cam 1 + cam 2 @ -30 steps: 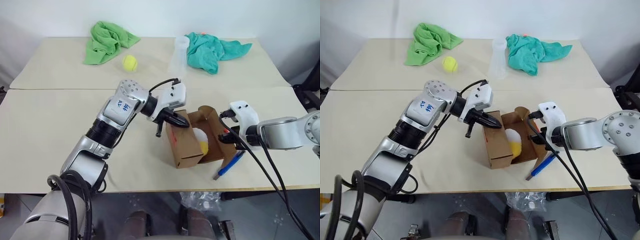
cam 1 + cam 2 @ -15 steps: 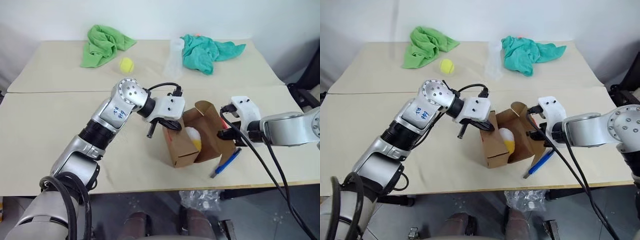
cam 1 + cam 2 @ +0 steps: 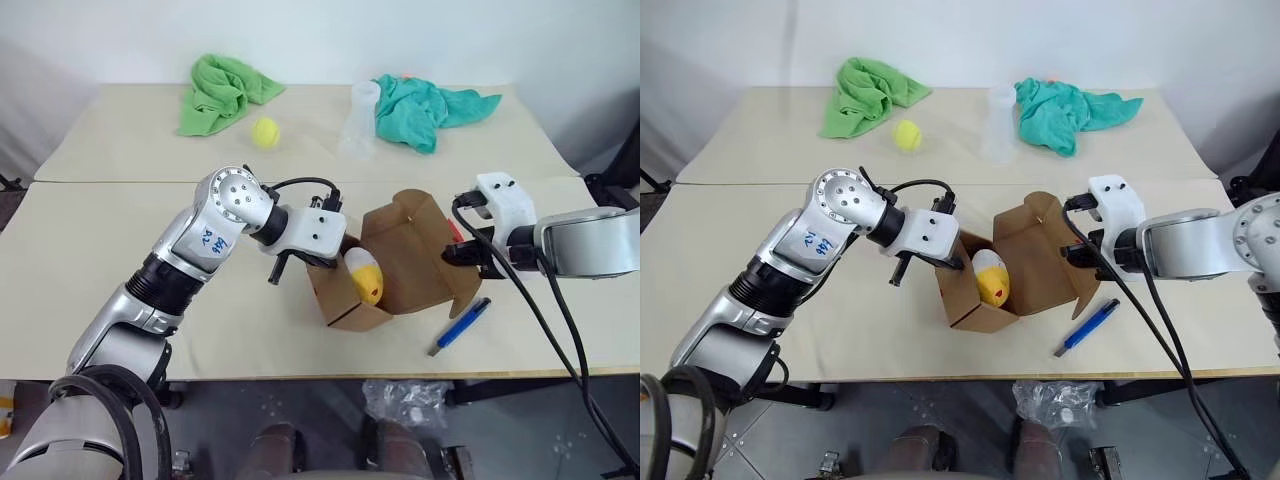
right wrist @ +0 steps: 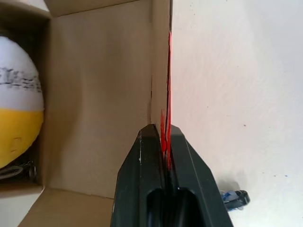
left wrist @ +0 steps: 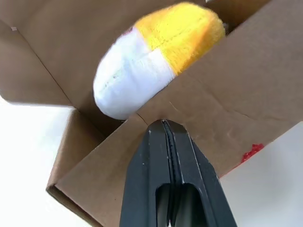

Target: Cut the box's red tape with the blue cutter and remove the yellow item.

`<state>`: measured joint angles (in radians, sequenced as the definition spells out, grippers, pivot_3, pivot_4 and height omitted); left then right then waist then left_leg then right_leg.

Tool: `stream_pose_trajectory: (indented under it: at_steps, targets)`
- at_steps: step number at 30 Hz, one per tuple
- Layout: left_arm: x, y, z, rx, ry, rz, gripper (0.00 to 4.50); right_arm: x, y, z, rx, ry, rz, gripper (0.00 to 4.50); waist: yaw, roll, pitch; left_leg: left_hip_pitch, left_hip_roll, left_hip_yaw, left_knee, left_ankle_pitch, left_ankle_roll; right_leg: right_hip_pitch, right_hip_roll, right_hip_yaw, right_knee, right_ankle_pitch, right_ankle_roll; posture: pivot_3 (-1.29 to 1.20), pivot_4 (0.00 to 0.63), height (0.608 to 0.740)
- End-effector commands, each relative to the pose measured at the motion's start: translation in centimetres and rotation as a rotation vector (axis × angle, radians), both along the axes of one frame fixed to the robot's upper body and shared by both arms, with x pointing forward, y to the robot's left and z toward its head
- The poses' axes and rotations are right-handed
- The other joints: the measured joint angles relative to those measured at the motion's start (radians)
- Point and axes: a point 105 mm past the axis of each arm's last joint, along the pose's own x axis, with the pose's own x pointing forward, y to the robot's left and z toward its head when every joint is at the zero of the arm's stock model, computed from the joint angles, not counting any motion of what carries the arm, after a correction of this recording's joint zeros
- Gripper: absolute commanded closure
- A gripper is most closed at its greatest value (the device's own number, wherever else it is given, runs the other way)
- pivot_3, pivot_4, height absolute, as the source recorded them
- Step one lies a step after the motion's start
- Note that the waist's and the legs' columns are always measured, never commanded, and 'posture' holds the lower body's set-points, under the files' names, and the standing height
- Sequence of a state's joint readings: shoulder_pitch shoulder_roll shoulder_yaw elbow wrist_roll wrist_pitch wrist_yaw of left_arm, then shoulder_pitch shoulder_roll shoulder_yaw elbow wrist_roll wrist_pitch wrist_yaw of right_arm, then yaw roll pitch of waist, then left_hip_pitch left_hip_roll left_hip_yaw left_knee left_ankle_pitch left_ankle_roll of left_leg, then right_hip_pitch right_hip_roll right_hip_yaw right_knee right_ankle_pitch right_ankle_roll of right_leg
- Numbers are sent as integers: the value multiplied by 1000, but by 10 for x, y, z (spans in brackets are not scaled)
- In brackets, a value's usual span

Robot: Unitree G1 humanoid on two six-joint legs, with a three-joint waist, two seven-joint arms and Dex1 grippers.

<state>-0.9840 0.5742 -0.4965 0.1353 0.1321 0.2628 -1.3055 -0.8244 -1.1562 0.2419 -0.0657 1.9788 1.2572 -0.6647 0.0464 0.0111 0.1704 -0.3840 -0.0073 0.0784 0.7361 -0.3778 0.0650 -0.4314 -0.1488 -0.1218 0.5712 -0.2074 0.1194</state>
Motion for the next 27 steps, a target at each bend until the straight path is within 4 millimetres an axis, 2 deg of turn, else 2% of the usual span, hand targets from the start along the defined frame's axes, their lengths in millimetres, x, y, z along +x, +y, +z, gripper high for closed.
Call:
stream_pose_trajectory:
  at_steps: [1,3,7,10,14,17,20,23,27]
  targets:
    - [3,11,-38,73,89,84,4500,7,-21,15,68,-70,-127,4482,0,1,0,-1,0,1,0,0,1,0,0,-2,-2,0,0,0,150,740]
    - [3,13,-42,69,98,107,4500,9,-24,12,129,-73,-163,4482,0,-2,1,-6,0,1,-1,0,1,-5,0,-7,-3,7,9,0,150,740]
    - [7,12,-46,57,92,122,4500,7,-29,3,171,-61,-201,4482,2,0,1,-7,1,1,-3,0,0,-6,1,-10,-5,10,9,0,150,740]
    - [11,5,-43,22,80,130,4500,6,-24,-2,166,-48,-183,4482,3,0,1,-7,1,2,-3,1,0,-5,1,-10,-6,10,9,0,150,740]
    - [16,-2,-36,-19,67,144,4500,6,-15,1,157,-60,-145,4482,3,0,1,-7,1,3,-2,1,1,-5,1,-10,-6,10,10,0,150,740]
    - [30,-10,-10,-139,47,187,4500,6,-10,7,137,-78,-114,4482,2,0,1,-7,1,3,-3,1,1,-6,1,-10,-6,10,10,0,150,740]
    - [43,-30,38,-358,55,222,4500,2,-3,12,90,-86,-53,4482,2,-1,1,-13,1,3,-2,1,1,-12,1,-10,-6,11,10,0,150,740]
    - [44,-40,64,-457,78,207,4500,3,-2,14,72,-87,-49,4482,0,-1,1,-18,1,3,-2,1,1,-15,2,-12,-7,11,11,0,150,740]
    - [33,-57,101,-590,144,115,4500,5,-4,19,52,-97,-57,4482,-3,-1,2,-18,1,7,-5,1,1,-15,3,-13,-10,11,12,0,150,740]
